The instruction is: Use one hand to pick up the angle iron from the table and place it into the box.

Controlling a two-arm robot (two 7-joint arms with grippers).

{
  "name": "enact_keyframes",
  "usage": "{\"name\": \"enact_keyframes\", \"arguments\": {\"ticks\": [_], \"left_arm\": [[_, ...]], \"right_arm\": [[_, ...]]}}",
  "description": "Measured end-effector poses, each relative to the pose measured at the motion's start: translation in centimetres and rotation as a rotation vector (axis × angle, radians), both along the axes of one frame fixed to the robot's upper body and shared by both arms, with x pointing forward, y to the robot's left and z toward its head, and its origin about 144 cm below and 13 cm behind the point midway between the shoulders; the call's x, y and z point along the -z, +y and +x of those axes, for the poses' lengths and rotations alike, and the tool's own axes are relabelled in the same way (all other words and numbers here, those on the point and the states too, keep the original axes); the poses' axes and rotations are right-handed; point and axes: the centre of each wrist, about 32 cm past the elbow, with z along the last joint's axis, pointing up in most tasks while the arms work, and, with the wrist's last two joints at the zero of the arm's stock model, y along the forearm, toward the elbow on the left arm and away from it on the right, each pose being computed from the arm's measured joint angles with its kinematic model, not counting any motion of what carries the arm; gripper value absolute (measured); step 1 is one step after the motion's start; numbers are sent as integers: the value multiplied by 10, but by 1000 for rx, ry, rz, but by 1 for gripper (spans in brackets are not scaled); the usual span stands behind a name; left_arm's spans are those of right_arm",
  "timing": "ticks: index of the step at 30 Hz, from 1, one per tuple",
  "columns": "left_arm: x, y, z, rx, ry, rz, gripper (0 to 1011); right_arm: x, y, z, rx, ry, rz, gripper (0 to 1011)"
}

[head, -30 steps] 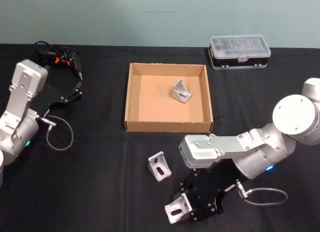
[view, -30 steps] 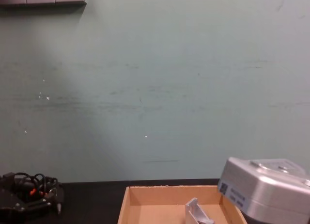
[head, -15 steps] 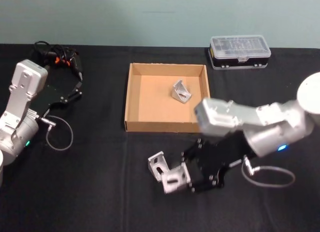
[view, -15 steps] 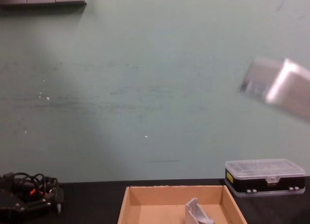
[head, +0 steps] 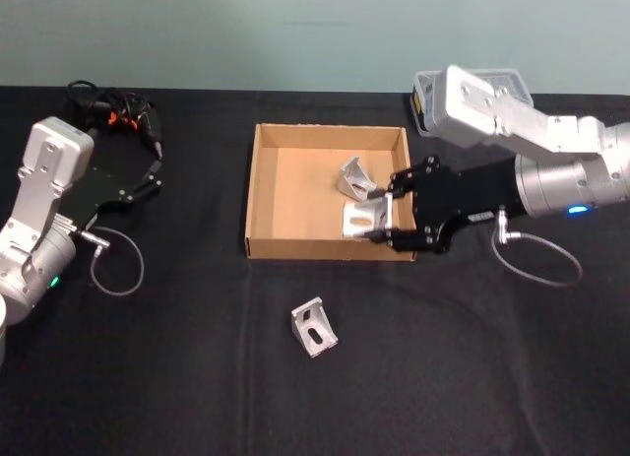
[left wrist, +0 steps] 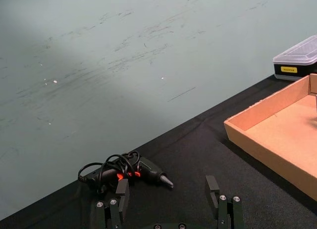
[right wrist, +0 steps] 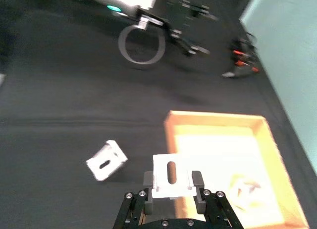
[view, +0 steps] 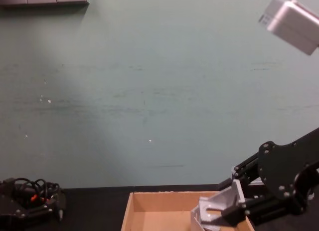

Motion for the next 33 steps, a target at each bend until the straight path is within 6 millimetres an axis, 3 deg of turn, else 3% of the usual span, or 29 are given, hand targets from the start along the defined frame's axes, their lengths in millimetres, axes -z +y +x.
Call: {"name": "enact_keyframes", "arguments": {"ticks": [16, 33], "left_arm": [[0, 0, 0, 0, 0, 0, 1000], [0, 0, 0, 0, 0, 0, 1000]], "right_arm": [[26, -4, 29, 220, -11, 11, 452], [54, -1, 49, 293, 44, -9, 453]]}}
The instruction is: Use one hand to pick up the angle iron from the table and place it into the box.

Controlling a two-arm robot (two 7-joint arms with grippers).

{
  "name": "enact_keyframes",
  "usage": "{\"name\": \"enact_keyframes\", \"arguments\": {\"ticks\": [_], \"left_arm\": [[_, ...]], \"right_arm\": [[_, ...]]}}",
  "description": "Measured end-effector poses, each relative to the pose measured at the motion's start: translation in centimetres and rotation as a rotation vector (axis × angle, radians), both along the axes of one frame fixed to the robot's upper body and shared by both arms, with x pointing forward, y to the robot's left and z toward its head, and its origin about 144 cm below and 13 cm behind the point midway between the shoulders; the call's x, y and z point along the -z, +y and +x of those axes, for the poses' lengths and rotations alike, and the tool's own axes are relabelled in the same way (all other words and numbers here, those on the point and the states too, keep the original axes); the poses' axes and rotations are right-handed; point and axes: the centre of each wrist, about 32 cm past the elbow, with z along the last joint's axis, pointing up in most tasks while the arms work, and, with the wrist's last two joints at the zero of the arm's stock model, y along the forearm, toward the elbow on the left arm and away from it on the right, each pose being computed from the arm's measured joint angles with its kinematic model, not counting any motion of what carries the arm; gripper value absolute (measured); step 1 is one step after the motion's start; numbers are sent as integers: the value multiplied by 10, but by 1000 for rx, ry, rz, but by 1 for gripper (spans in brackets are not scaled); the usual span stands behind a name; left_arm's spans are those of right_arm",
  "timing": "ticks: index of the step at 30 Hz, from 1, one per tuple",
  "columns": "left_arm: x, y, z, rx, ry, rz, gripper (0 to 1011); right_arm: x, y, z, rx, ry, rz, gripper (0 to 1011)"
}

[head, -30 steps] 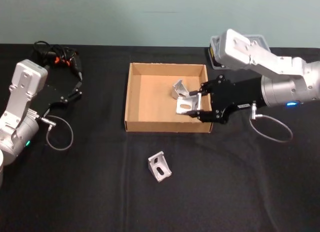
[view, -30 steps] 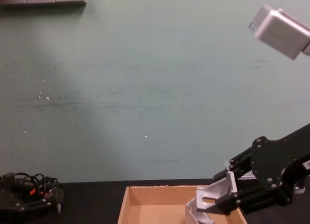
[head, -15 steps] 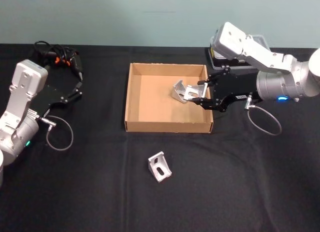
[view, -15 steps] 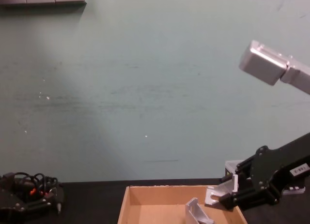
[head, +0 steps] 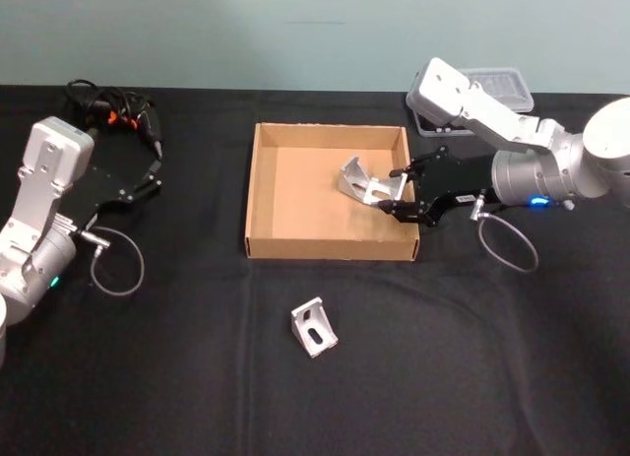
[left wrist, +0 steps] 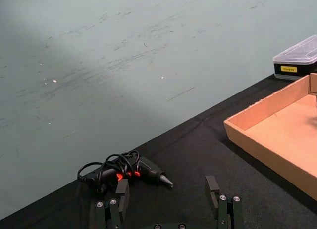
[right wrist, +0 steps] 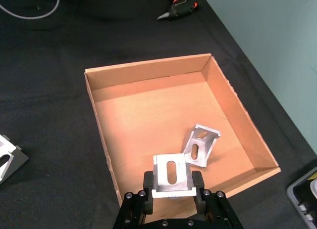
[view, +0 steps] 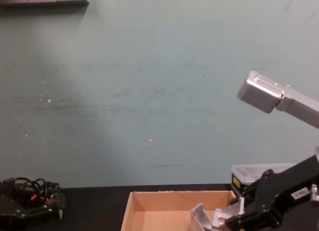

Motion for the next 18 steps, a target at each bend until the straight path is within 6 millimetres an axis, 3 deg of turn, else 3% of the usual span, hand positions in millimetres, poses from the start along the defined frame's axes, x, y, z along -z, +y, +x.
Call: {"name": "enact_keyframes", "arguments": {"ticks": [11, 18], "left_arm": [[0, 0, 0, 0, 0, 0, 1000], [0, 0, 0, 0, 0, 0, 1000]], "right_arm": [[7, 3, 3, -12, 24, -13, 457], [8, 3, 2, -14, 28, -26, 679]]}}
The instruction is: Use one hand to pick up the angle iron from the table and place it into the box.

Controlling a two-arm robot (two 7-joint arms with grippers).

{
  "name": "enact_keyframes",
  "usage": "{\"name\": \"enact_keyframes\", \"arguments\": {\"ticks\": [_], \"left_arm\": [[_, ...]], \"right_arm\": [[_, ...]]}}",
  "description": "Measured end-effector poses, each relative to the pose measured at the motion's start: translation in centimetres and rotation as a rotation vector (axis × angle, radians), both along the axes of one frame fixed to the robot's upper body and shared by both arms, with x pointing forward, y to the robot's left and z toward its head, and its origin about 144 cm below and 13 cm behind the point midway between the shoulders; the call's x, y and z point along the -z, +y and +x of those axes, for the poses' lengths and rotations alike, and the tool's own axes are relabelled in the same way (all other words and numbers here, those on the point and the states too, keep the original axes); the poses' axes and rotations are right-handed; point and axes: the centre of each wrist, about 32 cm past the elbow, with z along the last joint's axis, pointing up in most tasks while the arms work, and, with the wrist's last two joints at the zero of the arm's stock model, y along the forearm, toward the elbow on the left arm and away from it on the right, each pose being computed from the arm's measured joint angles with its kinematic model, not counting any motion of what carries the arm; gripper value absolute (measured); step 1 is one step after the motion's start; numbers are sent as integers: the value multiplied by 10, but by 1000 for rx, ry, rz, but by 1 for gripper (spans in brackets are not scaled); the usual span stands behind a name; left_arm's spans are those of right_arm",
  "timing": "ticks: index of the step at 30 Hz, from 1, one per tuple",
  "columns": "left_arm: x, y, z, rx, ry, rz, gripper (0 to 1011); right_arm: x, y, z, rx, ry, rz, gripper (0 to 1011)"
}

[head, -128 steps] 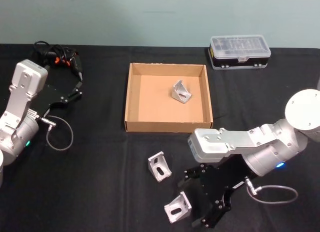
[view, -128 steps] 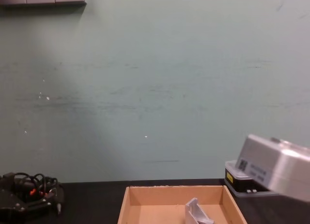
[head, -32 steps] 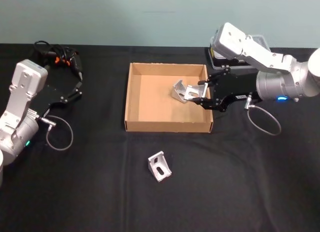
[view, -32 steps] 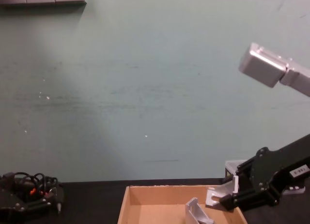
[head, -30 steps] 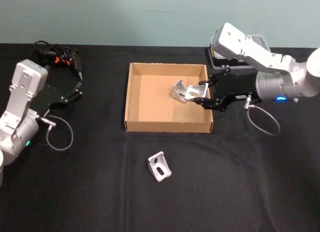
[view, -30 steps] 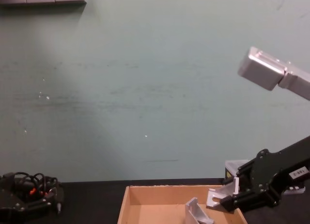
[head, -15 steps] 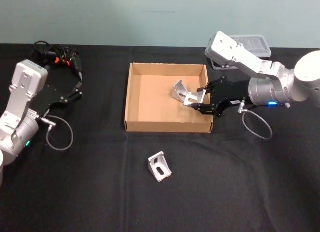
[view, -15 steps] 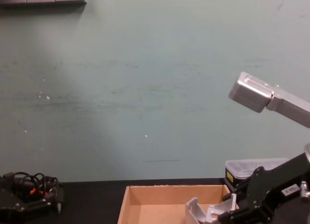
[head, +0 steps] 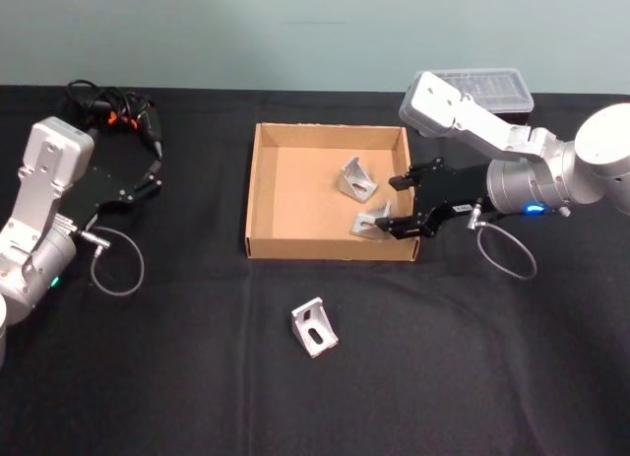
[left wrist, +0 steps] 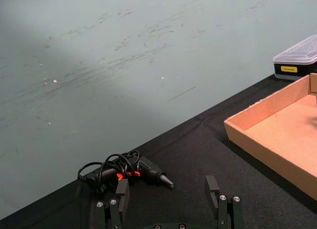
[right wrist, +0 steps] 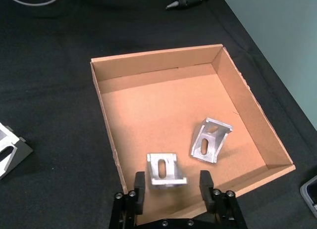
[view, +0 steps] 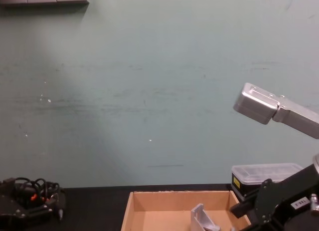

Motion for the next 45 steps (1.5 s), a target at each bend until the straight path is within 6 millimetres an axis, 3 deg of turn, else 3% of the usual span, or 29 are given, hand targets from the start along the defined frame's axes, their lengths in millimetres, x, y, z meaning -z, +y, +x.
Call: {"name": "enact_keyframes", "arguments": {"ticks": [12, 22, 30, 37, 45], "left_arm": [[0, 0, 0, 0, 0, 0, 1000], [0, 0, 0, 0, 0, 0, 1000], [0, 0, 0, 0, 0, 0, 1000], [0, 0, 0, 0, 0, 0, 1000], [0, 0, 0, 0, 0, 0, 1000]], "right_arm": [[-14, -6, -10, 10, -54, 52, 1002], [-46, -10, -38, -116, -92, 138, 1000], [-66, 4, -59, -320, -50, 137, 1002], [-65, 20, -61, -429, 4, 77, 1000], [-59, 40, -48, -522, 57, -32, 1000]]}}
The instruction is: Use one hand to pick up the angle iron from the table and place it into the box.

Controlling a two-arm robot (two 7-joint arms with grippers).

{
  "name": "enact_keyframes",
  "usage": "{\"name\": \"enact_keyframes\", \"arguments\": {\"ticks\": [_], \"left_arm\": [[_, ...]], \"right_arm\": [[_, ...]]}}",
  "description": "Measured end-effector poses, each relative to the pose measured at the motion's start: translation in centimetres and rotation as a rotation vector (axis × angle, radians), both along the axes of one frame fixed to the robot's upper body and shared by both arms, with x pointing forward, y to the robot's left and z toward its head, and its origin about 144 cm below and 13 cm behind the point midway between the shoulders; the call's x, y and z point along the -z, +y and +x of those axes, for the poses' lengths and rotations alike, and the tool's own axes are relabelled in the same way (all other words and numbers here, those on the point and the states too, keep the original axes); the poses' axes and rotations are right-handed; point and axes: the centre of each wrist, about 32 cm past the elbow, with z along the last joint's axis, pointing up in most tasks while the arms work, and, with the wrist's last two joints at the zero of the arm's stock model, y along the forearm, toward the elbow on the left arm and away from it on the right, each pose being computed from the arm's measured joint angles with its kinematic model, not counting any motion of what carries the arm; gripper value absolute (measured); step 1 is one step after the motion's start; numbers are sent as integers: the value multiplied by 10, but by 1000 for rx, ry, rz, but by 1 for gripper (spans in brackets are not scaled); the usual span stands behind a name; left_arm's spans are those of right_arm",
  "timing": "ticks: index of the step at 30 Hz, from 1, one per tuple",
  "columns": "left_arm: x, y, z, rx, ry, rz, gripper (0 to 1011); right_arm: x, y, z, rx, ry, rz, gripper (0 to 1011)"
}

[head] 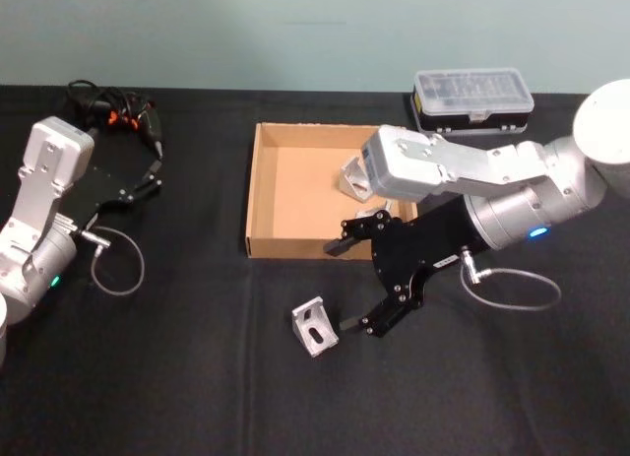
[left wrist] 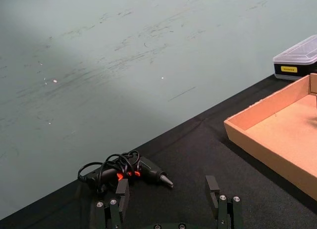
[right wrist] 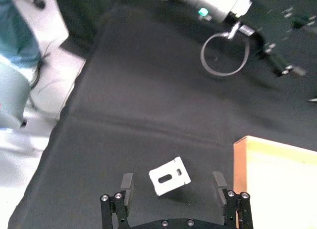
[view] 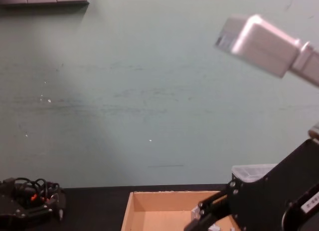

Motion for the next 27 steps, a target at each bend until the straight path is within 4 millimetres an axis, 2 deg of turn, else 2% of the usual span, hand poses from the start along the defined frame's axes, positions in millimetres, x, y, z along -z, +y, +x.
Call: {"name": "enact_keyframes", "arguments": {"ticks": [16, 27], "left_arm": [[0, 0, 0, 0, 0, 0, 1000], [0, 0, 0, 0, 0, 0, 1000]], "right_arm": [[1, 40, 40, -114, 13, -175, 1000], [11, 63, 56, -170, 33, -233, 1000]]}}
